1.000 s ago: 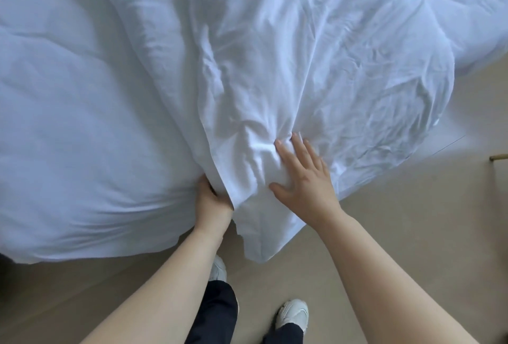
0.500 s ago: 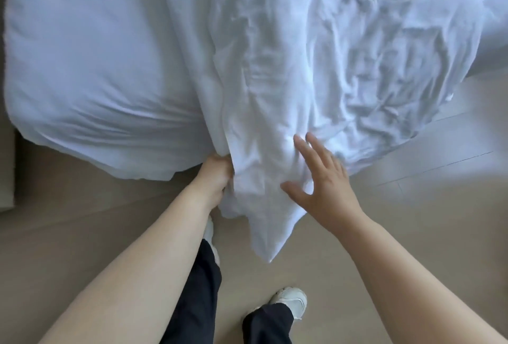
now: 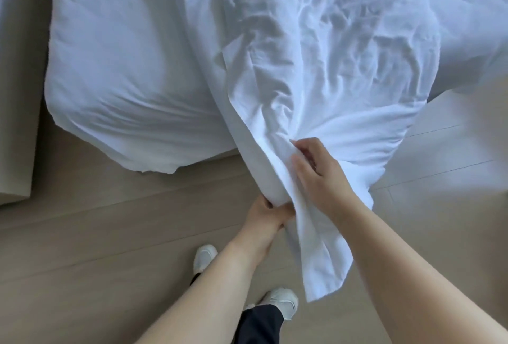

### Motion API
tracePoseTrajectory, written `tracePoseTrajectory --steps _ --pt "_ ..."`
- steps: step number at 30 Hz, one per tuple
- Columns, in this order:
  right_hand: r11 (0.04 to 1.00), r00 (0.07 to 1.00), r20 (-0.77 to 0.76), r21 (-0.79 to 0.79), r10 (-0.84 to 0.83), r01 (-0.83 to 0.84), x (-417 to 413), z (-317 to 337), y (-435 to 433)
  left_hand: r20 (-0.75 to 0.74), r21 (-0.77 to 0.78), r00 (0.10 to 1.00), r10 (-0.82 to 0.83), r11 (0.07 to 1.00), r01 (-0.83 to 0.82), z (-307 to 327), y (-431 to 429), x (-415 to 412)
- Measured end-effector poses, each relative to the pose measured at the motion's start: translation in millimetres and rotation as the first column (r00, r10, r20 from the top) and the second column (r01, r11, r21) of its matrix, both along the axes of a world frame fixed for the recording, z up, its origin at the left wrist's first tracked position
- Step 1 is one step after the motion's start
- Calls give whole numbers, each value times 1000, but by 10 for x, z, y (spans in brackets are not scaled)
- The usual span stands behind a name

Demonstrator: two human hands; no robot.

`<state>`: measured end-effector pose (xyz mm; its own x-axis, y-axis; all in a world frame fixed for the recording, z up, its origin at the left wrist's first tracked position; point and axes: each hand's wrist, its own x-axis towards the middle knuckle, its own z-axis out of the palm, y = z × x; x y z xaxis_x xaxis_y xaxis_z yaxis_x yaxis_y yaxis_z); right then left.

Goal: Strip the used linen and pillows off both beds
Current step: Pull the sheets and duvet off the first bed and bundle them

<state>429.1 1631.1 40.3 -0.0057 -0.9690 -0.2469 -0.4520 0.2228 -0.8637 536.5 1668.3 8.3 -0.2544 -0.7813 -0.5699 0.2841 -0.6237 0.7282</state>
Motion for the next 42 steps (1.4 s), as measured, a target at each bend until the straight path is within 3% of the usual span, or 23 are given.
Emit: tracePoseTrajectory --steps 2,6,10,12,14,16,18,20,24,26,27,28,29,30,31,32,34,35,37,40,42 --pt "999 999 35 29 12 -13 -57 112 29 118 -10 989 92 996 -92 75 -38 -34" --pt "992 994 23 58 107 -108 -192 455 166 125 3 986 114 993 -115 449 -54 26" --pt "943 901 -280 70 331 -325 -248 884 521 72 37 988 138 989 -141 962 -155 -15" --pt "938 836 -427 120 345 -325 -281 1077 631 72 36 988 138 989 -141 1195 -243 -104" --pt "959 825 -490 134 282 -248 -318 1195 636 47 46 988 149 988 -151 1404 -323 -226" --pt "987 824 -546 45 154 -154 -342 1301 549 -14 70 988 152 986 -151 1649 -384 -374" --pt "961 797 -595 -268 -104 -75 -395 1301 410 -76 77 984 162 985 -156 1841 -457 -495" --pt "890 750 -619 -446 -233 -91 -503 1338 272 -120 64 975 189 981 -183 1903 -560 -559" --pt "843 659 -714 -489 -238 -225 -874 1518 -40 -170 -17 970 173 984 -178 1913 -676 -523" --pt "828 588 -781 -461 -210 -317 -1054 1651 -222 -10 -188 993 118 975 -118 1910 -722 -407" --pt "823 571 -804 -433 -168 -367 -1121 1724 -319 168 -337 979 112 940 -49 1924 -746 -320" --pt "813 558 -820 -409 -128 -415 -1175 1781 -436 407 -490 898 167 870 60 1908 -807 -228" --pt "804 542 -836 -378 -85 -459 -1211 1849 -568 616 -594 737 277 778 205 1898 -912 -135" --pt "782 515 -855 -358 -55 -510 -1234 1900 -725 731 -652 559 391 642 404 1897 -1063 -77" --pt "759 482 -876 -327 -20 -563 -1230 1956 -895 755 -648 429 496 462 606 1869 -1252 -64" --pt "725 441 -898 -297 10 -622 -1203 2002 -1077 750 -590 372 547 299 750 1817 -1479 -99" --pt "642 355 -933 -238 58 -729 -1123 2092 -1489 790 -512 392 471 155 845 1821 -1935 -279" --pt "609 318 -946 -214 67 -764 -1080 2138 -1727 812 -544 459 360 186 818 1863 -2175 -341" --pt "574 295 -953 -206 65 -792 -1002 2190 -2260 787 -603 594 169 417 680 1956 -2665 -334" --pt "561 358 -931 -259 72 -787 -773 2291 -3122 677 -604 711 190 694 390 1997 -3361 -92" --pt "635 379 -918 -225 115 -739 -537 2510 -3671 642 -554 719 267 809 195 1996 -3792 134"
